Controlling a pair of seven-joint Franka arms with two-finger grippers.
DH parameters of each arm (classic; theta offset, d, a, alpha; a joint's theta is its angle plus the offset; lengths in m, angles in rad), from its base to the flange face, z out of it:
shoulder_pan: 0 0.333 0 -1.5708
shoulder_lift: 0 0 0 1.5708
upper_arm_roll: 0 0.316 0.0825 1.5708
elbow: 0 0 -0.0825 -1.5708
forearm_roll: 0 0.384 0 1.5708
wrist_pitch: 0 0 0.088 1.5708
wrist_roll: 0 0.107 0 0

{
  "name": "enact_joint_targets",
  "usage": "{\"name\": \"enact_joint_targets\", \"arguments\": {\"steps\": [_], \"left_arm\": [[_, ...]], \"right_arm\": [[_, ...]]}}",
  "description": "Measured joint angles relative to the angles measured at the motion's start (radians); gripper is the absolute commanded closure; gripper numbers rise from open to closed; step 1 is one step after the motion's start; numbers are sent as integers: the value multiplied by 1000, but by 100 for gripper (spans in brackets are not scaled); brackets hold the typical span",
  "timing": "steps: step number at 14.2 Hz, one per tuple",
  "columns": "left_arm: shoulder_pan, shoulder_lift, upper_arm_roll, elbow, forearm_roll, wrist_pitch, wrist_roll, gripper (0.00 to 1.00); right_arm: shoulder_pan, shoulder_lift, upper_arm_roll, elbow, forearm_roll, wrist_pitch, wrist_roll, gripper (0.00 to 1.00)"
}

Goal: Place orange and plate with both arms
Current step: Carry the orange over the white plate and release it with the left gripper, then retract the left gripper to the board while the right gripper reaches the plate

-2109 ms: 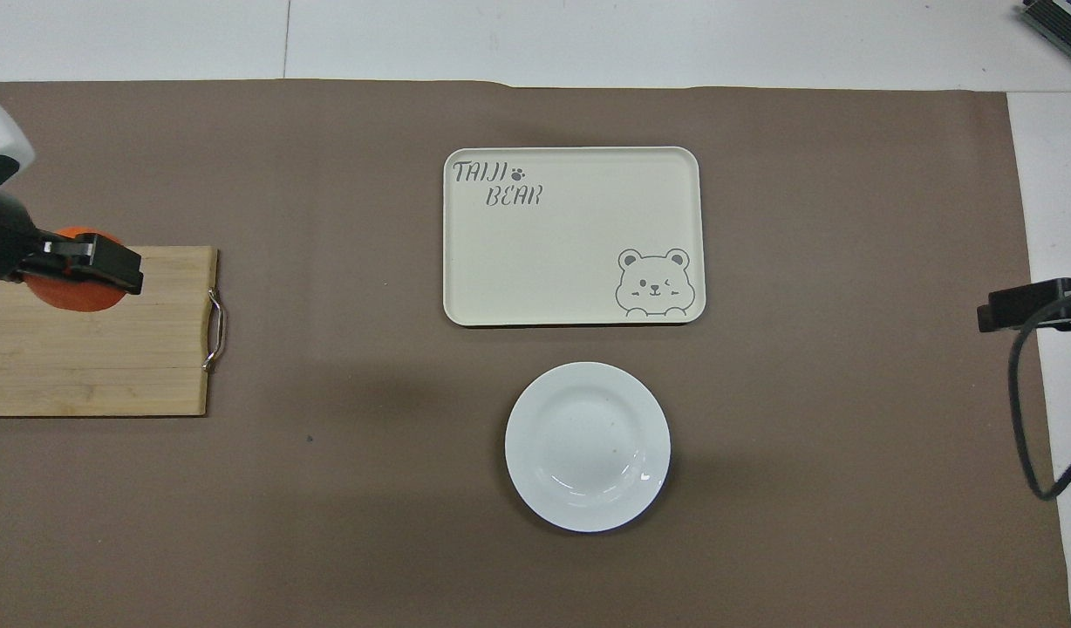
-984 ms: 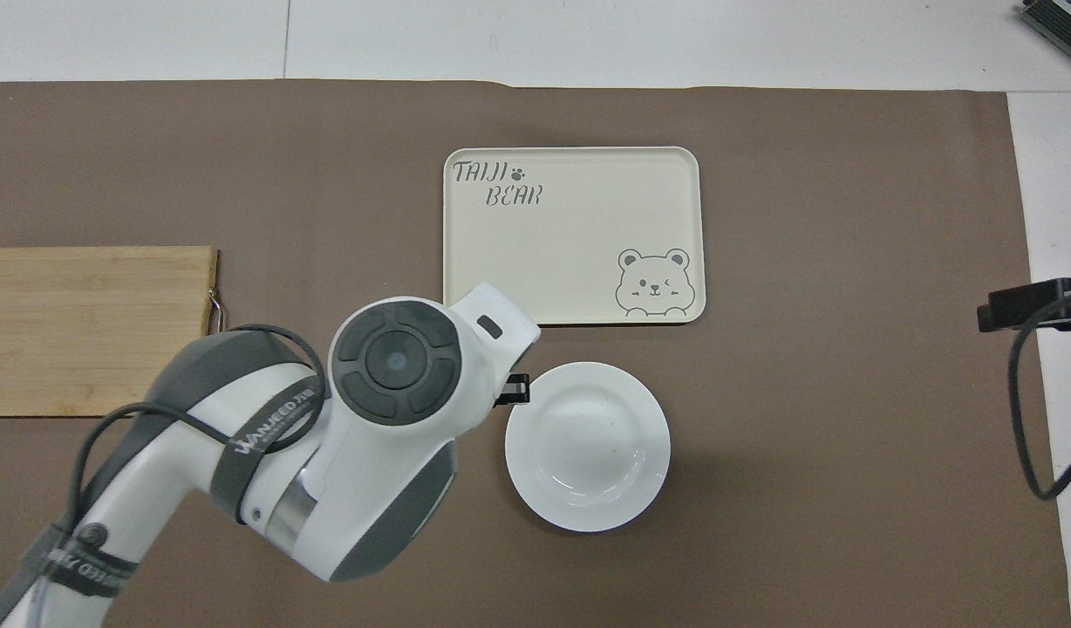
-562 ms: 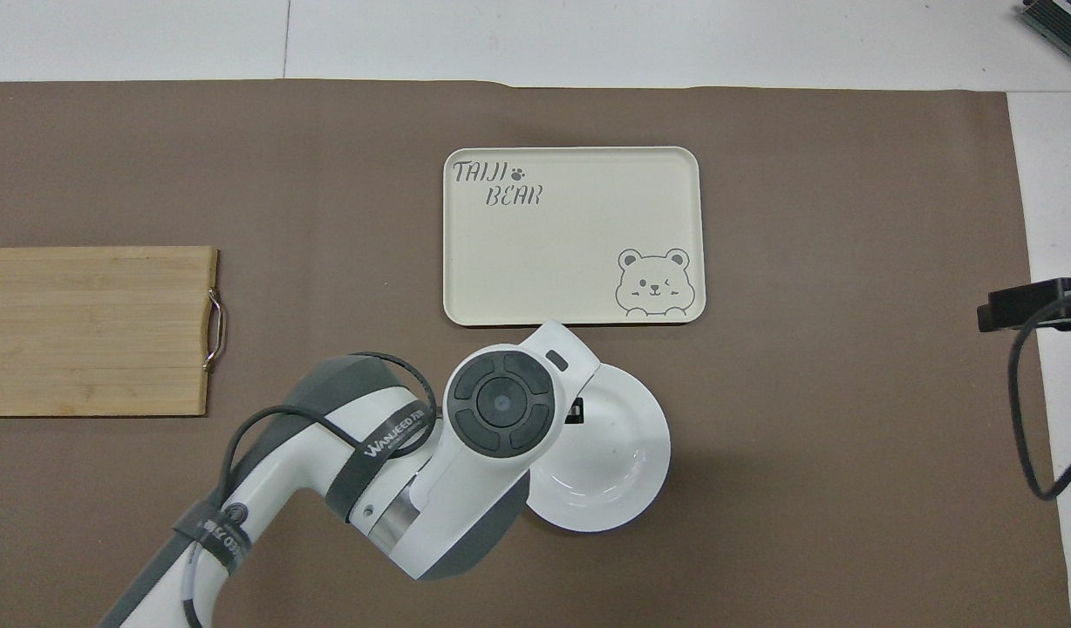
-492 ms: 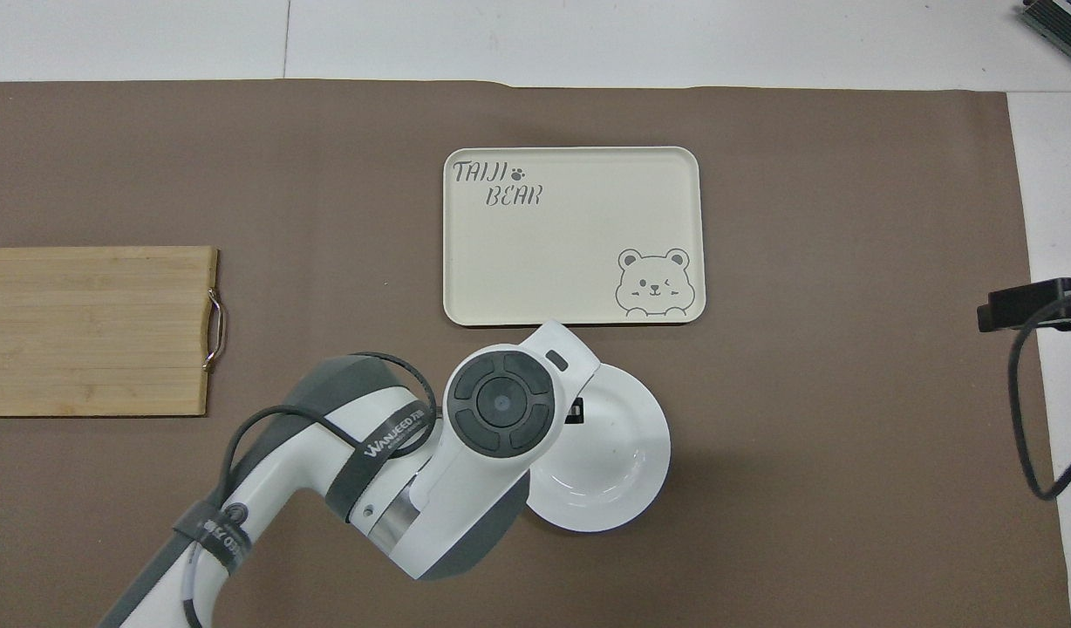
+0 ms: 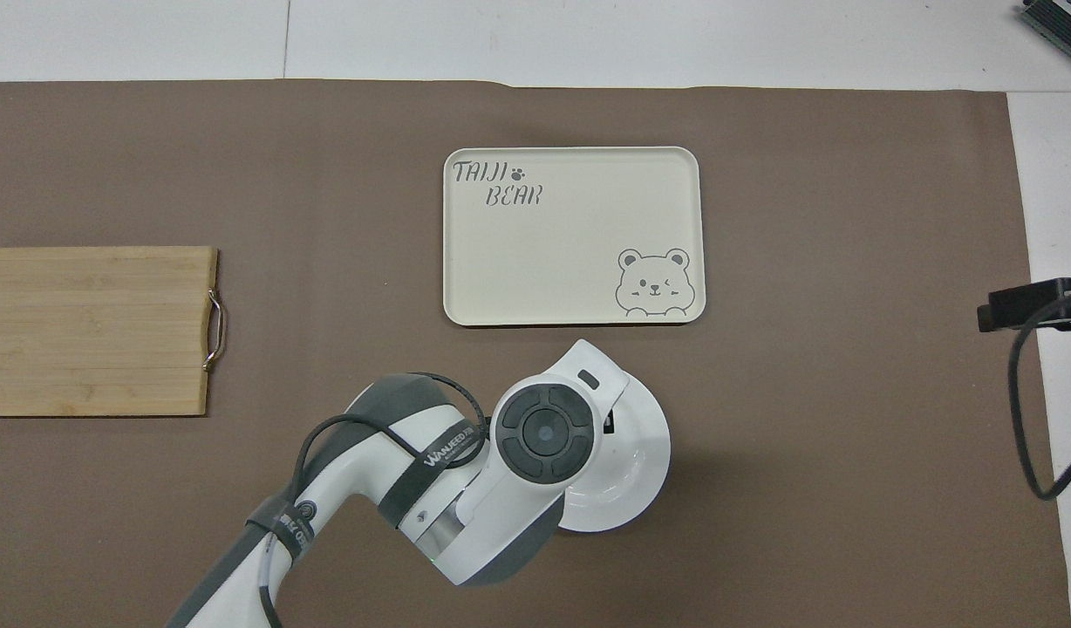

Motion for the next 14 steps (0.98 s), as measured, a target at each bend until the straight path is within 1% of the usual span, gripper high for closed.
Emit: {"name": "enact_joint_targets", "arguments": {"steps": [1,3,6,8,10,12,14], "left_arm": [[-6,19,1,0,0,19,-8,0],[-6,24,9,5,0,24,-9,0],[23,-15,27,19,1,12,-7,0],[84,-67,30,28,3,-42,43,0],[161,-109,33,47,3,-130,134,0],[242,-124,35,73,3,-179,228,0],[306,-131,35,89,3,-186,302,0]], "right_arm": [[0,0,0,0,0,0,0,0],[0,0,0,0,0,0,0,0],[0,0,0,0,0,0,0,0],[0,0,0,0,0,0,0,0],[0,0,0,0,0,0,0,0],[0,0,0,0,0,0,0,0],[0,0,0,0,0,0,0,0]]}}
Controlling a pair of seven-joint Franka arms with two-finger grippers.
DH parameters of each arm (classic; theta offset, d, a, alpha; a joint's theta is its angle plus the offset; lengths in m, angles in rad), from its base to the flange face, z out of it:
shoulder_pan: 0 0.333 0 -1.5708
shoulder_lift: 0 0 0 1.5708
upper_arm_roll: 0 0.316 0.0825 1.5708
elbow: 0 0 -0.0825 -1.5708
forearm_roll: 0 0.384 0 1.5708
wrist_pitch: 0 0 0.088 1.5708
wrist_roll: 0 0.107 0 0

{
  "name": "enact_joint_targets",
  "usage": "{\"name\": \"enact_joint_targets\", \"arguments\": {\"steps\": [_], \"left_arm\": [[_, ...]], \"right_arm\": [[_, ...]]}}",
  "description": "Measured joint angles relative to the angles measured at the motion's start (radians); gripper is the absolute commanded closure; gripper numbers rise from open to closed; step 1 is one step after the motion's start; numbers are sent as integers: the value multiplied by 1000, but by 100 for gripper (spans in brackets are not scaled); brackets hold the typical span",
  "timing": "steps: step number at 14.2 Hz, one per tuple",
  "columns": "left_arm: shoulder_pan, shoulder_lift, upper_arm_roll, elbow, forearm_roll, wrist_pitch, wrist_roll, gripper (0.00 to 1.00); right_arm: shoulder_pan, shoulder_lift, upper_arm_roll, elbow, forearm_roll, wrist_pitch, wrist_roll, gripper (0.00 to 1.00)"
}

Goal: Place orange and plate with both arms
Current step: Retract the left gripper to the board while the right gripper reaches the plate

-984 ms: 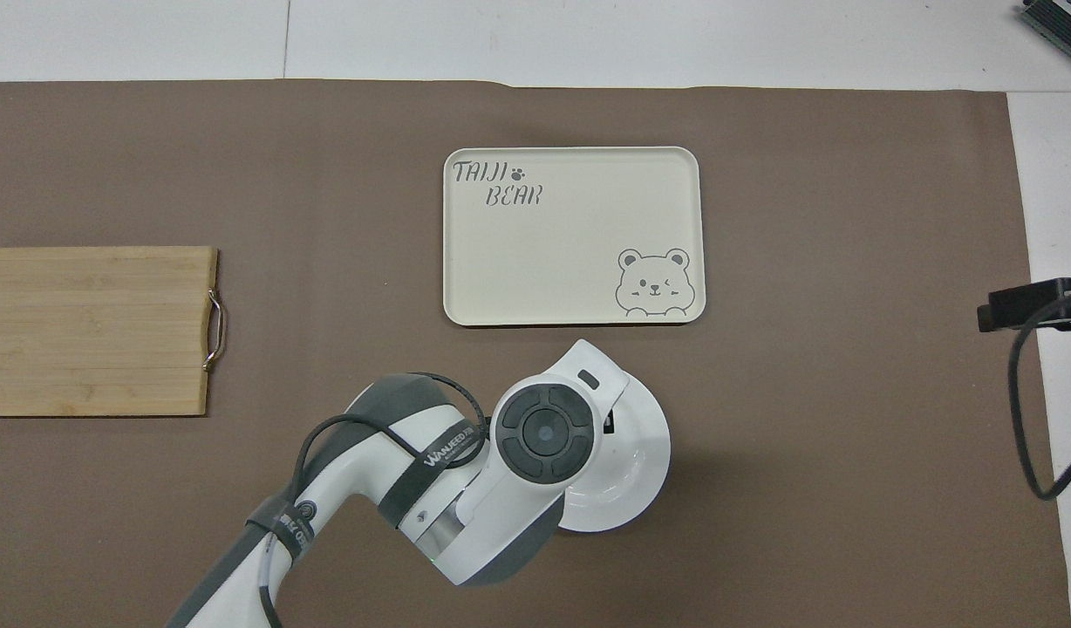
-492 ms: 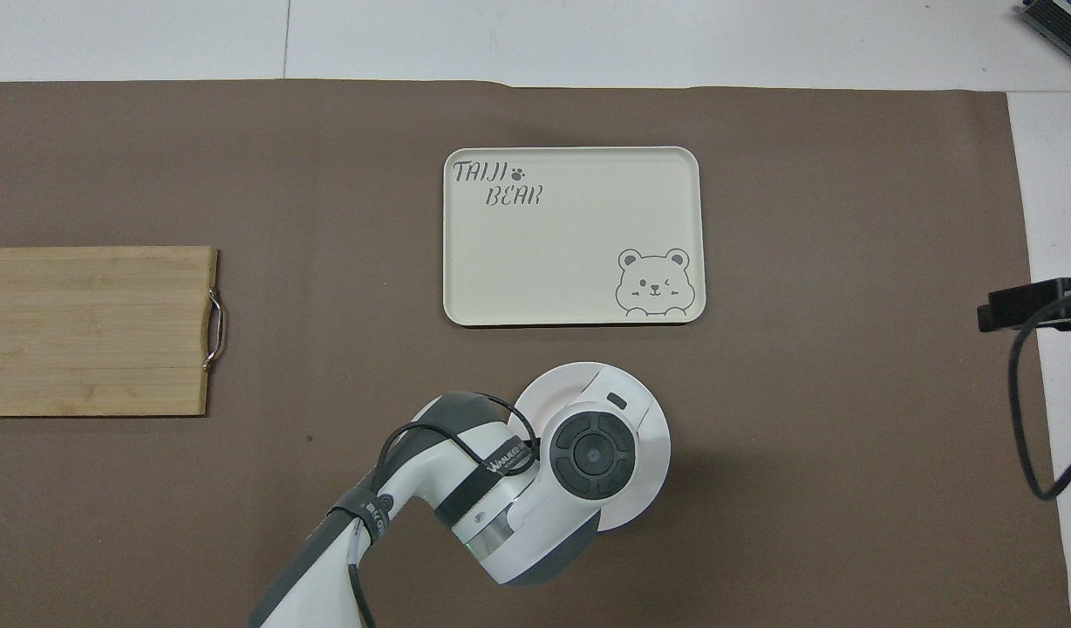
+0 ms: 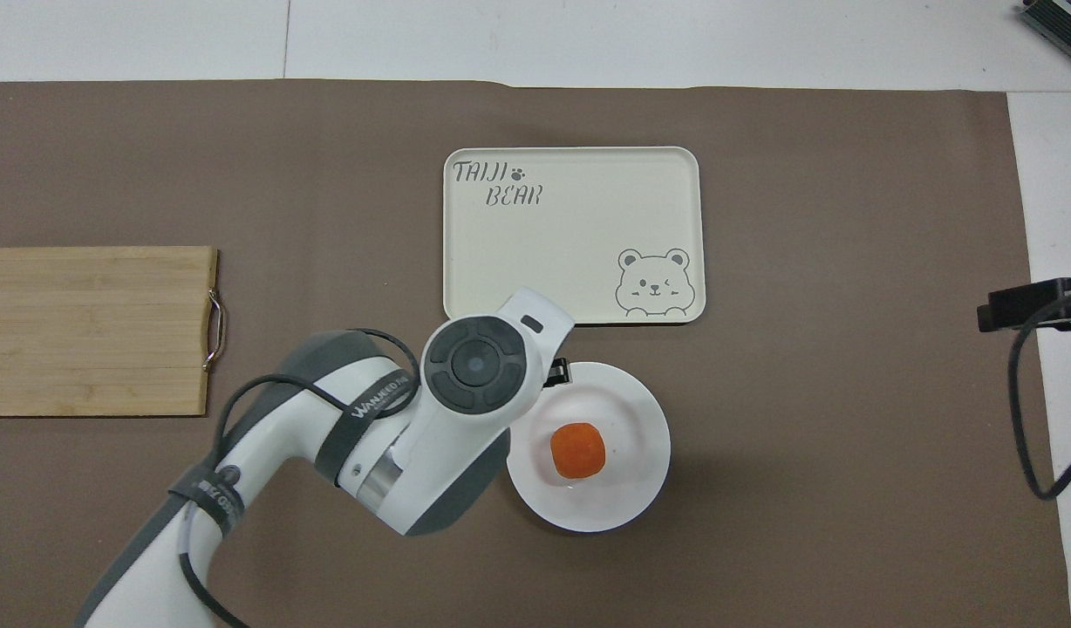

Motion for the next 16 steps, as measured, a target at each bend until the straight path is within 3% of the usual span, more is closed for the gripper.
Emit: {"name": "enact_joint_targets", "arguments": {"steps": [9,16], "left_arm": [[306,-88,4,52,-7,-114,434,0],[453,-129,11,61,-9,-140,623,0]], "right_arm": [[0,0,0,0,0,0,0,0],[0,0,0,0,0,0,0,0]]}}
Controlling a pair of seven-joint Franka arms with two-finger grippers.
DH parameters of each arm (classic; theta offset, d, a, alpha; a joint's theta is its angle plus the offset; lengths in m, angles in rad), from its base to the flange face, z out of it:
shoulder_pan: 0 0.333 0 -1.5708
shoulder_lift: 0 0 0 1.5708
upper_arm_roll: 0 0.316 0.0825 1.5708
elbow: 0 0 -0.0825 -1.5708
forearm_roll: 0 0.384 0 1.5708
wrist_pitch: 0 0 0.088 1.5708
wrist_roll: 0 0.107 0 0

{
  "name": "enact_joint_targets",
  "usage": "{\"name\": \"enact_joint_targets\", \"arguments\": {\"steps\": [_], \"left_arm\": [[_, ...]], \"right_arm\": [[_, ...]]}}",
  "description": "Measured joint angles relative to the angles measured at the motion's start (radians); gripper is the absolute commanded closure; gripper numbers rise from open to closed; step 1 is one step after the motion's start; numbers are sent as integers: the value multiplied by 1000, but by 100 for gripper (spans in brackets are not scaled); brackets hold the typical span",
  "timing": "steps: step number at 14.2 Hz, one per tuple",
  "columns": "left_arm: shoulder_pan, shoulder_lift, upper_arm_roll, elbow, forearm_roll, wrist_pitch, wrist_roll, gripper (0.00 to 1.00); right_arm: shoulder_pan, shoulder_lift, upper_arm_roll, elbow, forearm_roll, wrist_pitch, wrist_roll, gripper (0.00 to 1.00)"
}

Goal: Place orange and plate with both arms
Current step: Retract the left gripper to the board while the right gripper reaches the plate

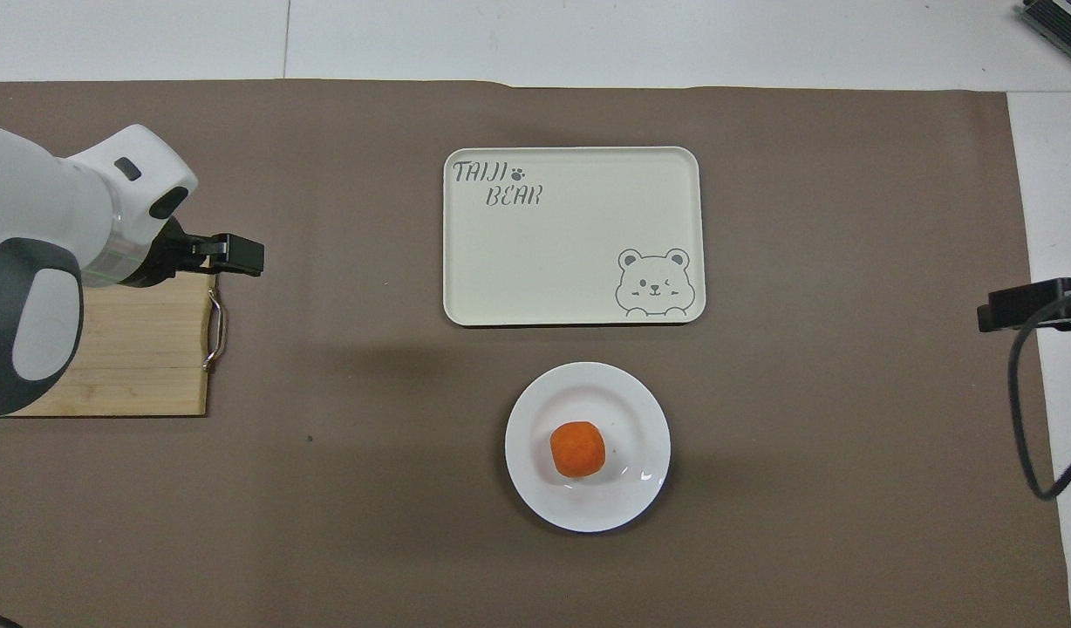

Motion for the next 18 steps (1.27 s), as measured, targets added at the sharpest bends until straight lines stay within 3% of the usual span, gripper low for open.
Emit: {"name": "enact_joint_targets", "arguments": {"steps": [8,12,18], "left_arm": [[50,-28,22,137,0,-229,78,0],[58,-29,29,157,0,-267,78,0],[58,-29,29,157,0,-279,79,0]], "right_arm": [[1,-3,5,0,1,-11,0,0],[0,-10,5,-19,119,-4,0,0],[18,12,8,-241,324,212,-1,0]]}}
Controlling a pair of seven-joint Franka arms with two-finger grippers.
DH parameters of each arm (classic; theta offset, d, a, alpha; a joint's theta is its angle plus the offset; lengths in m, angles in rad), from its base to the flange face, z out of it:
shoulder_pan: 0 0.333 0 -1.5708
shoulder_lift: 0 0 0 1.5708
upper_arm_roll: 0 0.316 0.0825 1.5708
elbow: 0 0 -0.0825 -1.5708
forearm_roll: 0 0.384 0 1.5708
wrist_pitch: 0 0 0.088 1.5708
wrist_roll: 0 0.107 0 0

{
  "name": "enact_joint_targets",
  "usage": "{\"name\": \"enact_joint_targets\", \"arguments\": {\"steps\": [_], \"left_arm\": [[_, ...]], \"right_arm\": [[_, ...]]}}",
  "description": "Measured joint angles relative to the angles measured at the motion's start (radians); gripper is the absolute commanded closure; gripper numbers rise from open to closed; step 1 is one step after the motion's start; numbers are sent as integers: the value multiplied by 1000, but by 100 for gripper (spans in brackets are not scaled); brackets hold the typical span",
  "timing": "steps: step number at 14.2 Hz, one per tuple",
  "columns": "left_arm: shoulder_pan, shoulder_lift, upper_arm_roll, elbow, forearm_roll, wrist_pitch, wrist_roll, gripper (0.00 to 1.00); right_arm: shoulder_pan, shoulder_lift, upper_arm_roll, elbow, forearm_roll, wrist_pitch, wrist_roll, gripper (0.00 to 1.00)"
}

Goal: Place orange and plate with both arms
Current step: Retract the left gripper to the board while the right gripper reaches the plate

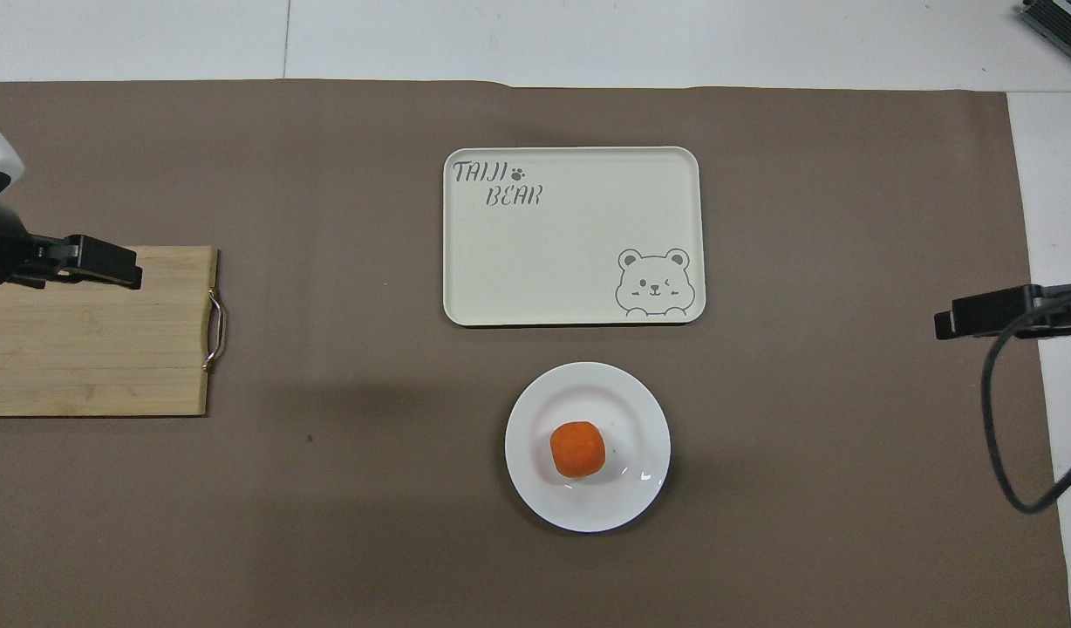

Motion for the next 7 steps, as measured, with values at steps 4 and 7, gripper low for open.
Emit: {"name": "enact_joint_targets", "arguments": {"steps": [4,7], "left_arm": [[0,0,-4,2,0,1,0,0],[0,0,-3,2,0,1,0,0]], "right_arm": [[36,89,3,-91,184,106,-63,0],[44,136,3,-135,297,140,-148,0]]}}
